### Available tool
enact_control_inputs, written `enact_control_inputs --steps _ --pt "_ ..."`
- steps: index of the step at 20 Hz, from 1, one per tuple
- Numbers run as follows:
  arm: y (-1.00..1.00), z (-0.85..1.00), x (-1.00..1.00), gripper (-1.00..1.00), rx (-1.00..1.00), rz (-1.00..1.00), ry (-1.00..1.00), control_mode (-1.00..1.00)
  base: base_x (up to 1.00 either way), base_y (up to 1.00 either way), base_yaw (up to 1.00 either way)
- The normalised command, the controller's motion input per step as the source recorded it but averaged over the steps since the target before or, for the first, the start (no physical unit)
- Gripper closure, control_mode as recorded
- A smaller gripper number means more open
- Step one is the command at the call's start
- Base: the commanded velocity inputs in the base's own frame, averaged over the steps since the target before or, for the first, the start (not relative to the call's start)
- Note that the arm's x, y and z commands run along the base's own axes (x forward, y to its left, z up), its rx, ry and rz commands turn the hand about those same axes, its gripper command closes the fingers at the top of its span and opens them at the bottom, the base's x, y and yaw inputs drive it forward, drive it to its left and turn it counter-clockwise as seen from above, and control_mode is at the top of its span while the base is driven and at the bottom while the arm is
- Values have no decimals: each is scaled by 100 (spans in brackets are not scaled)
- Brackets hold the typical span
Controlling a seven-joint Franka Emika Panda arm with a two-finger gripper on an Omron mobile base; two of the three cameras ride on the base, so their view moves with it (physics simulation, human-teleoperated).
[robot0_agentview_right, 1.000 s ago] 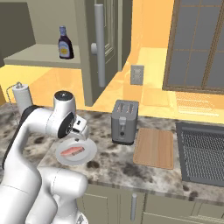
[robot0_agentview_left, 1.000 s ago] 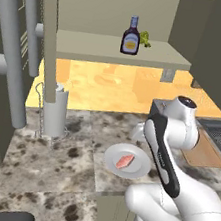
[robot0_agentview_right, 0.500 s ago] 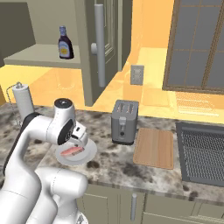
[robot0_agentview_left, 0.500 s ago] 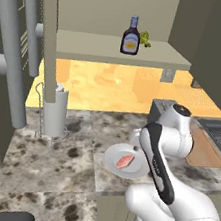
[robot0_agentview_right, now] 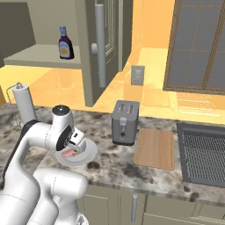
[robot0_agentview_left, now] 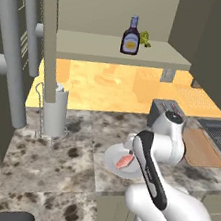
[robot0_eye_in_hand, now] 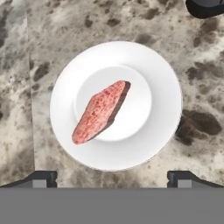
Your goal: Pick the steak from the plate and place it on the cutting board. Then pick the condiment bottle from the cabinet and place it next to the cutting board.
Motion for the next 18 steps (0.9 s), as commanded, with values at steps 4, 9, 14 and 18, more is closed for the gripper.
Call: enact_control_inputs --steps 4,9,14,18 --pt "1 -24 10 -100 3 -7 0 -100 0 0 0" --pt "0 -15 12 -100 4 -5 0 -100 0 0 0" --pt "0 -3 17 -100 1 -1 0 -100 0 0 0" --pt "0 -1 17 -100 0 0 0 -100 0 0 0"
